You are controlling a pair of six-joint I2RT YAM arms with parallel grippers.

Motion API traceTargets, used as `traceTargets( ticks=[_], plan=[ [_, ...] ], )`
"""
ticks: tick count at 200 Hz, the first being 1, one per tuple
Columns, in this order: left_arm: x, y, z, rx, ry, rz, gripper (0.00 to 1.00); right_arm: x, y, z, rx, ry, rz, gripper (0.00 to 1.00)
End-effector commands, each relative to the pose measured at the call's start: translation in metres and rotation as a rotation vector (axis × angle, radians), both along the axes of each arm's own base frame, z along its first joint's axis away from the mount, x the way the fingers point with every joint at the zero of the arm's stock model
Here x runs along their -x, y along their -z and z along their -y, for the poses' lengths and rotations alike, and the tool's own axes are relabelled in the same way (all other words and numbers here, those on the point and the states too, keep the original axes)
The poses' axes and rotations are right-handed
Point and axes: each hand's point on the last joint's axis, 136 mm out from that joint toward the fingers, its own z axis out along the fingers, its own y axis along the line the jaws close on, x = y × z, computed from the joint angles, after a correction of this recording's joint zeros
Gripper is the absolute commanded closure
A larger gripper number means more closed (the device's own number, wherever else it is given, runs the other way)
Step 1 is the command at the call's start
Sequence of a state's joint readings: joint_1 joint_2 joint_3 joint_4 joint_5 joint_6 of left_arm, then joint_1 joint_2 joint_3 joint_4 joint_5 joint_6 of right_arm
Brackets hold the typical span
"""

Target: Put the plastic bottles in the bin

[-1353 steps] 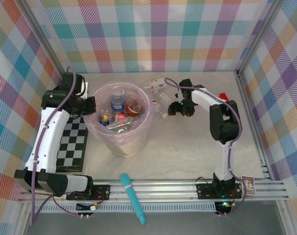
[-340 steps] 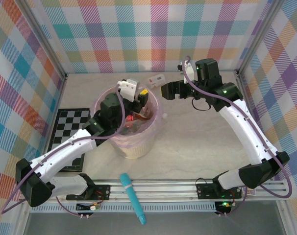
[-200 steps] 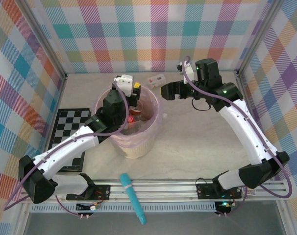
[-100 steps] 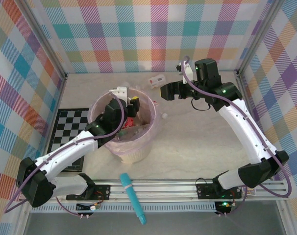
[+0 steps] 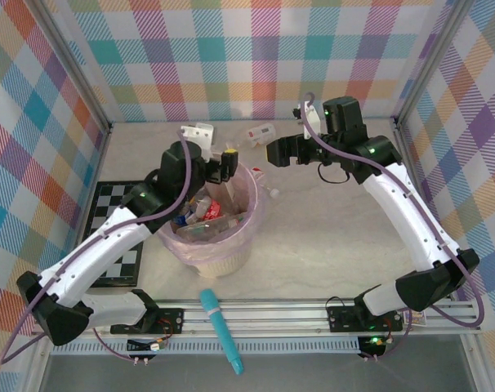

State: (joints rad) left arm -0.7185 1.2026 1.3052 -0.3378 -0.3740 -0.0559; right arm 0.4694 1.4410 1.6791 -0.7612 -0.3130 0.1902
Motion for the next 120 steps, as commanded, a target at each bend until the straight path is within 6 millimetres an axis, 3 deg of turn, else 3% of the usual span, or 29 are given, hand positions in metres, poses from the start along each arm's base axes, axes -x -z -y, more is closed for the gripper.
traceTargets(
  ticks=[1,20,77,108,120],
  plan=[
    [0.012,-0.029,-0.009,-0.007,0.011,0.037,0.14,-0.006,0.0,0.003,0.006,0.025,-0.03,0.06],
    [0.007,-0.034,-0.016,-0.024,-0.038,0.047,0.21,-0.008,0.006,0.0,0.008,0.017,-0.049,0.06],
    [-0.017,-0.04,-0.031,0.111,-0.135,0.064,0.65,-0.008,0.011,0.0,0.02,0.012,-0.061,0.06],
    [-0.028,-0.008,-0.028,0.13,-0.149,-0.03,0.97,-0.008,0.014,0.001,0.032,0.013,-0.067,0.05],
    [-0.025,0.012,-0.025,0.142,-0.134,-0.072,1.0,-0.007,0.015,0.003,0.041,0.016,-0.064,0.05]
  ],
)
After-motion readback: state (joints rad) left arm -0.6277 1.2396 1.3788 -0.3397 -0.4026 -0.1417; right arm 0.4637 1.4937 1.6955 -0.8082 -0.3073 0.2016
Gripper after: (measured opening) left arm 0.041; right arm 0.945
